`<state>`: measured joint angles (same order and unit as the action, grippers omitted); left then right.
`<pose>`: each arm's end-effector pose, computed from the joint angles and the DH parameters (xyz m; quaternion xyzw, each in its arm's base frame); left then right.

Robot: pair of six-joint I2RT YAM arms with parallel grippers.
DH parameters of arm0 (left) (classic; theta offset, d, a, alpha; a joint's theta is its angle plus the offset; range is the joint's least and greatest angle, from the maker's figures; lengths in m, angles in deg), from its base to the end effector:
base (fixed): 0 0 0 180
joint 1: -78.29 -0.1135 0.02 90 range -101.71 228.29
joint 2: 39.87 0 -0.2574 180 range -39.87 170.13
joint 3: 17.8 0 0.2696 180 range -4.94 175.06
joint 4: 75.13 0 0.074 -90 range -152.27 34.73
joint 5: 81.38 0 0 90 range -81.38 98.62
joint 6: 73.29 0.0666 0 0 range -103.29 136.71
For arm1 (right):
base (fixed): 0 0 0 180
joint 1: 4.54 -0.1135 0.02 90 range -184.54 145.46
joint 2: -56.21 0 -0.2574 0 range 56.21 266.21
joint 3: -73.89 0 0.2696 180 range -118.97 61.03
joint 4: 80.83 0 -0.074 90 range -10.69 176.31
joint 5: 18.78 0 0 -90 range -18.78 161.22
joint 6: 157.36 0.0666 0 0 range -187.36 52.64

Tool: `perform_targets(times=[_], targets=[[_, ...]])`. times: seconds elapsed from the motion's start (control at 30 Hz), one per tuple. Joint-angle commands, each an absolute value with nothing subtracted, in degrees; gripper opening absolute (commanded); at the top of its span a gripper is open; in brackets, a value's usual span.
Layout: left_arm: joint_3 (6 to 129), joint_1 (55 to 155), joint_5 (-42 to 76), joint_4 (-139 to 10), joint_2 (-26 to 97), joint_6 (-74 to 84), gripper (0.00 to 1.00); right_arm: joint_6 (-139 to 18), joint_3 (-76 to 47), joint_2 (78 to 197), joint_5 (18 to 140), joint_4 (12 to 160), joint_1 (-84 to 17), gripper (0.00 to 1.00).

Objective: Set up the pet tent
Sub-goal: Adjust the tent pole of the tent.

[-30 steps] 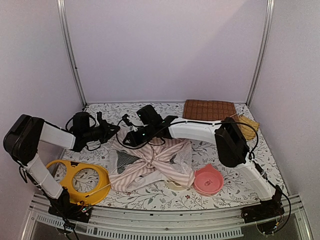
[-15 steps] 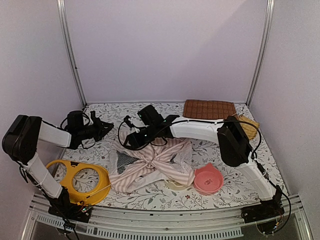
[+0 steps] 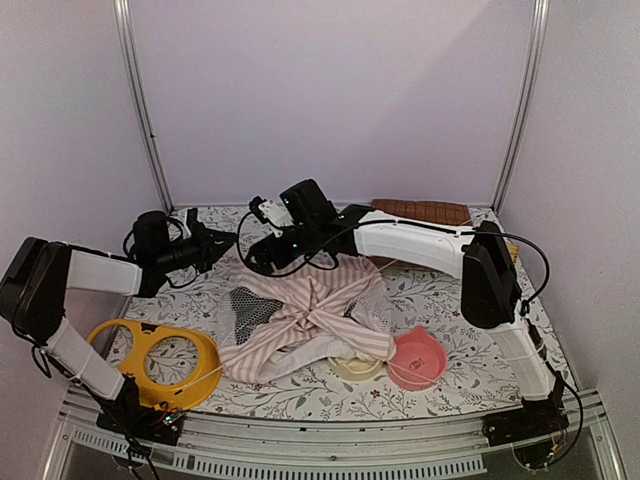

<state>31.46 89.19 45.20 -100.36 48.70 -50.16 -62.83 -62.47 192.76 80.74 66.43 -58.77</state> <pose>0.3321 -0.1044 0.1690 -0.1808 0.7517 -0.5592 0.2993 0.3381 0.4882 0.2137 -0.4039 0.7778 0.2971 0.3791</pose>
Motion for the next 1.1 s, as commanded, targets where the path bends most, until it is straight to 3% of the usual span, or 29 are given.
perform_targets(times=[0.0, 0.27, 0.57, 0.63, 0.73, 0.8, 0.83, 0.97, 1.07], targets=[[32.7, 89.0, 44.3, -102.2, 46.0, -52.8, 0.00, -65.0, -63.4, 187.5, 80.6, 58.5, -57.9, 0.92], [36.4, 88.9, 44.5, -100.1, 46.9, -52.4, 0.00, -65.6, -34.3, 169.1, 75.2, 63.4, -59.5, 1.00], [41.2, 89.7, 44.4, -96.1, 45.4, -51.9, 0.00, -64.3, -32.6, 175.5, 61.7, 55.8, -62.3, 0.99], [42.4, 89.8, 44.6, -95.3, 45.2, -51.4, 0.00, -63.7, -34.8, 176.9, 55.4, 53.2, -61.2, 0.88], [44.5, 90.9, 44.4, -93.4, 45.3, -50.5, 0.00, -60.7, -35.7, 173.3, 47.4, 50.5, -57.9, 0.28], [45.9, 92.3, 43.8, -92.6, 45.7, -49.8, 0.00, -59.7, -32.6, 168.4, 43.0, 51.2, -56.1, 0.06], [46.6, 93.2, 43.5, -92.5, 46.2, -49.6, 0.00, -59.8, -30.7, 166.1, 41.2, 51.3, -55.4, 0.01], [49.9, 98.3, 42.8, -93.5, 50.1, -49.3, 0.00, -59.2, -23.7, 160.4, 36.8, 47.7, -54.0, 0.00], [51.7, 102.5, 42.1, -94.5, 53.4, -49.0, 0.00, -57.0, -14.3, 156.2, 40.3, 48.6, -54.0, 0.00]])
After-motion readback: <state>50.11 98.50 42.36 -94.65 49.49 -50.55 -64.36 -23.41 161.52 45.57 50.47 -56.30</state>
